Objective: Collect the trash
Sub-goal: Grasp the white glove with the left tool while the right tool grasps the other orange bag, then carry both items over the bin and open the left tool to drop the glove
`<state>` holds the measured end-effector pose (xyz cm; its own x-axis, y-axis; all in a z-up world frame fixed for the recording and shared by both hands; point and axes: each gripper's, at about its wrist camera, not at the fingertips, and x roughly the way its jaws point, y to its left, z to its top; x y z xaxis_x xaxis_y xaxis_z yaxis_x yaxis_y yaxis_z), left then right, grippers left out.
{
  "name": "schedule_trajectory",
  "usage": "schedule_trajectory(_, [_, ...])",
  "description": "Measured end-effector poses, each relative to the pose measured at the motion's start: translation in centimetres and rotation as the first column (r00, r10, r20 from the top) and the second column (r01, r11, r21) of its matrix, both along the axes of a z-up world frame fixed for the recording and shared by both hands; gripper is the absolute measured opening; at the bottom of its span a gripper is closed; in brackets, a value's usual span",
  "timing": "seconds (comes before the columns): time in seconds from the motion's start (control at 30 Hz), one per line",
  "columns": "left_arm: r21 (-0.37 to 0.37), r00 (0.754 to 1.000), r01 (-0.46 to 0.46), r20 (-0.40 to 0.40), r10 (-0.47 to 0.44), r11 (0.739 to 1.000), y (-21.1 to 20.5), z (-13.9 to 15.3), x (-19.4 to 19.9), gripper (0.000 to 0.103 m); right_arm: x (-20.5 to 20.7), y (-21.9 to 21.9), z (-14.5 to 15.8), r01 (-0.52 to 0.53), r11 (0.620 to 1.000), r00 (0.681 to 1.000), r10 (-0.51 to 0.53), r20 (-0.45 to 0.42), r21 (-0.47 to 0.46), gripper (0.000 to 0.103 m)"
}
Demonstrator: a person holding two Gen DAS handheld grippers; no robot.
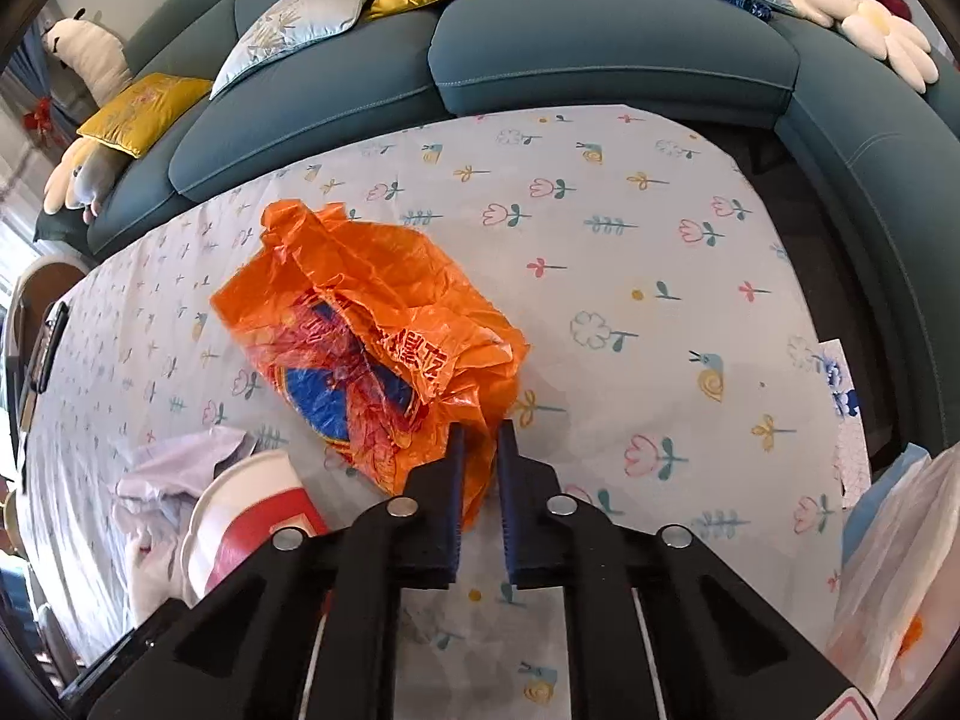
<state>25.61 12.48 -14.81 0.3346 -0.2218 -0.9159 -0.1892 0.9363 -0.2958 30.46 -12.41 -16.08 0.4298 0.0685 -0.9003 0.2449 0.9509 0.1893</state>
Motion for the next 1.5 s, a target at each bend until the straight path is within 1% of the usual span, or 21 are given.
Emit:
schedule_trajectory(0.13, [0.017,0.999,0.024,0.038,-0.024,1.0,-0.9,1.9,-0.7,0.02,-1.5,-0.5,2.1,0.015,1.0,0.999,-0.015,0.037,0.006,0.004])
schedule_trajectory(0.27, [0.011,0.996,0.039,0.081,-0.04,0.999,-1.8,4.2,-1.5,0.02,-3.4,-1.5,5.8,0.036,0.999,0.994,-0.036,0.104,0.0,0.003])
schedule_trajectory(0.47, [0.002,0.983,0.085,0.161,-0.084,0.996,-4.3,8.9,-3.5,0.02,-6.7,-3.4,11.3,0.059,0.998,0.979,-0.058,0.193,0.0,0.003])
schedule_trajectory(0.63, [0.004,0.961,0.159,0.228,-0.156,0.987,-7.8,12.8,-6.0,0.02,-10.4,-5.2,15.0,0.082,0.997,0.964,-0.082,0.253,0.011,0.003])
schedule_trajectory(0.8, [0.01,0.934,0.242,0.269,-0.235,0.97,-11.8,15.4,-8.7,0.02,-15.1,-7.7,17.8,0.111,0.994,0.946,-0.109,0.306,0.013,0.003])
schedule_trajectory(0.97, [0.027,0.9,0.33,0.292,-0.324,0.943,-16.0,16.8,-11.5,0.02,-18.7,-10.5,19.1,0.156,0.988,0.931,-0.153,0.333,0.018,0.003])
schedule_trajectory(1.1, [0.039,0.871,0.404,0.29,-0.397,0.914,-19.7,17.0,-13.6,0.02,-21.7,-13.1,19.3,0.199,0.98,0.92,-0.193,0.342,0.017,0.003])
schedule_trajectory(1.33, [0.063,0.821,0.505,0.274,-0.501,0.861,-25.1,16.5,-16.2,0.02,-26.0,-17.5,18.7,0.288,0.957,0.898,-0.283,0.336,0.037,0.003])
schedule_trajectory(1.5, [0.074,0.793,0.55,0.266,-0.548,0.832,-28.0,16.3,-17.5,0.02,-28.6,-20.3,18.2,0.346,0.937,0.879,-0.342,0.333,0.049,0.003])
